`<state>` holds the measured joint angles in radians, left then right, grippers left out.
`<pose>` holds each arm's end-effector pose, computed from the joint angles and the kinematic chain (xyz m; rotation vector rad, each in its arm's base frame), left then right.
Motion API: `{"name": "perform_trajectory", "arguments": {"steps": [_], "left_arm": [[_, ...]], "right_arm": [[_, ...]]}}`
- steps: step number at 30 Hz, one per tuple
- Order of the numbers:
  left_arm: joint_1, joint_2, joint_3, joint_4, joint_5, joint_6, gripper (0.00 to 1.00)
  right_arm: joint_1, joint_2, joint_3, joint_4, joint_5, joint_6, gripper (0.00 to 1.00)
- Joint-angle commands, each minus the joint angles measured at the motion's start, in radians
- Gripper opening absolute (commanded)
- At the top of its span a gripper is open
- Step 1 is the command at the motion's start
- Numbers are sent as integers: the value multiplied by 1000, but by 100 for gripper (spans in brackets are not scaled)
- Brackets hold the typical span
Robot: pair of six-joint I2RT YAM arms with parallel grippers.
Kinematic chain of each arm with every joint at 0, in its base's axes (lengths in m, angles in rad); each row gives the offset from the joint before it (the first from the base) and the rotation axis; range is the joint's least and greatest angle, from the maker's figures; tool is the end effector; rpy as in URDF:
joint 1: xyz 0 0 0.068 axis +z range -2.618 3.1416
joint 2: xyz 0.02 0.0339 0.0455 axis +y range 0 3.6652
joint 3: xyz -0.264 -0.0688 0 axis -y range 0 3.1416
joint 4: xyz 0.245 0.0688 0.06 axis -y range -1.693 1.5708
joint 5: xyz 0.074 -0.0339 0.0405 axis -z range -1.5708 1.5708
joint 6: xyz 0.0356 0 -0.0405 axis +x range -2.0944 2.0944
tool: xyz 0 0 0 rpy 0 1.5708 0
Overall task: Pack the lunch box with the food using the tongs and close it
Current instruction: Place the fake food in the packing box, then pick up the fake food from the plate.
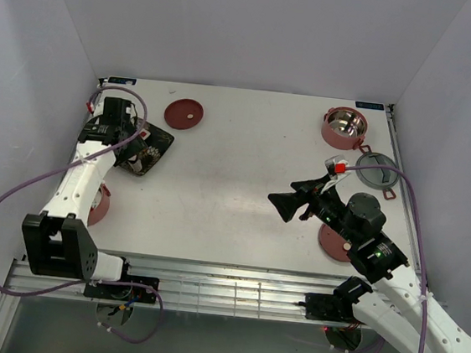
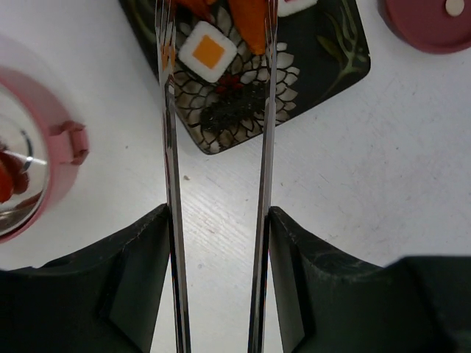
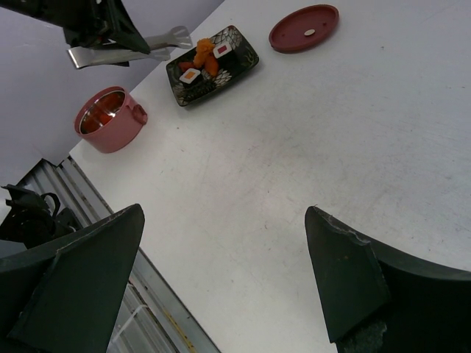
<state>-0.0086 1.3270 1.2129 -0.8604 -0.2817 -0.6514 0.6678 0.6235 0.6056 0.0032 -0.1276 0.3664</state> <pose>0.2673 0.0076 0.3119 -0.8892 2.3275 0.0860 0.1236 0.1033 0.3216 -0.3519 1.6227 0.8993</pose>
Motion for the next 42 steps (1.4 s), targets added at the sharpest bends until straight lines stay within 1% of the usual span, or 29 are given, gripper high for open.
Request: {"name": "perform_trajectory", "arguments": {"steps": [1, 3, 9, 16, 33, 42], "left_arm": [[4, 40, 54, 119, 98, 73, 63], [1, 78, 69, 139, 124, 94, 63], [-10, 158, 108, 166, 107, 127, 63], [-11, 248, 139, 178, 124, 133, 63], [-13, 334, 143, 231, 147, 147, 62], [-17, 351, 157, 244, 150, 157, 61]], "right_arm": [[0, -4, -4, 55, -7, 0, 95], [0, -2, -4, 50, -3, -1, 95], [0, -4, -3, 47, 16, -7, 95], [0, 1, -3, 43, 32, -14, 95], [-1, -1, 0, 35, 52, -23, 95], [0, 1, 0, 34, 63, -26, 95]]}}
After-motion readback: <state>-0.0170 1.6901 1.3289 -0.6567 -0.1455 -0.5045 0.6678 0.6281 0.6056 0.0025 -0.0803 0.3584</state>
